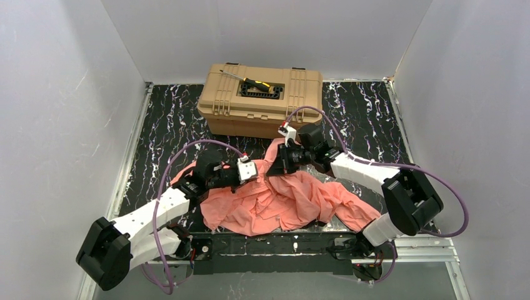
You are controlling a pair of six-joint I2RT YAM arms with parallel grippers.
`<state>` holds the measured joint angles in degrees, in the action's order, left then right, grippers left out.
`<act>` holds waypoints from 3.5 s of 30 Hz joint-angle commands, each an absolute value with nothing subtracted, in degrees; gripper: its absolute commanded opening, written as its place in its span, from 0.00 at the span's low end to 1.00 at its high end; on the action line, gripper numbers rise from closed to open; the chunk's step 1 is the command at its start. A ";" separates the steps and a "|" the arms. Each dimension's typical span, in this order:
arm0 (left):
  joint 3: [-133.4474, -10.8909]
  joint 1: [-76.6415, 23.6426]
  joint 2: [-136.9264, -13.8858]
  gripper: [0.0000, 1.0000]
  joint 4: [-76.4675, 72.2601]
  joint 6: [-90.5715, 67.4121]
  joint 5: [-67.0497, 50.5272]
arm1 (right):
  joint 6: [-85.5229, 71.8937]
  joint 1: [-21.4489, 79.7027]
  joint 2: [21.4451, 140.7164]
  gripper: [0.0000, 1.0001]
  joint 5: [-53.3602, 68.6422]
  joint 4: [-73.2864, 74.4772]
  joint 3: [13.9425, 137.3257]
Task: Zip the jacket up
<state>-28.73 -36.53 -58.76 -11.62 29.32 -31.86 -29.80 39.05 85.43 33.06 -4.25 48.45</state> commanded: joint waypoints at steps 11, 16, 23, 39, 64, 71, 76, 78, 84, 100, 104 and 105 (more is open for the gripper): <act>-27.16 -36.38 -53.63 0.06 -8.00 25.87 -30.71 | -28.22 40.63 92.07 0.01 29.18 -9.90 46.03; -27.05 -36.40 -52.99 0.10 -5.59 25.95 -32.13 | -28.49 41.03 93.60 0.01 27.67 -12.17 44.88; -26.57 -36.32 -54.05 0.15 -3.35 28.38 -33.56 | -28.49 41.33 93.58 0.01 27.21 -12.81 43.82; -34.65 -36.46 -53.61 0.00 -5.40 35.91 -28.12 | -22.34 40.78 79.22 0.01 28.13 2.59 48.77; -42.83 -36.38 -44.12 0.00 -6.95 49.87 -30.00 | -35.56 40.51 71.03 0.01 33.88 -21.90 51.36; -42.64 -36.35 -44.38 0.00 -7.03 49.78 -29.97 | -38.03 40.43 71.69 0.01 38.72 -27.54 50.90; -42.63 -36.40 -44.47 0.00 -7.21 49.02 -30.36 | -40.46 40.43 73.42 0.01 42.00 -30.99 51.36; -42.54 -36.39 -44.56 0.00 -7.36 48.98 -30.41 | -40.80 40.43 74.15 0.01 42.89 -30.93 51.86; -41.80 -36.39 -44.43 0.00 -7.60 49.19 -29.95 | -40.37 40.43 74.96 0.01 45.23 -29.22 53.20; -41.33 -36.40 -44.03 0.00 -8.26 47.53 -28.21 | -39.80 40.43 69.64 0.01 32.17 -30.11 48.45; -41.43 -36.37 -44.03 0.00 -8.26 47.64 -28.30 | -39.73 40.42 70.03 0.01 32.48 -29.64 48.57; -41.48 -36.33 -44.03 0.00 -8.26 47.72 -28.29 | -39.62 40.41 70.11 0.01 32.64 -29.04 48.86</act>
<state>-41.67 -36.49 -44.58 -7.22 48.14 -28.42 -40.12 40.56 70.96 33.95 -27.07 48.88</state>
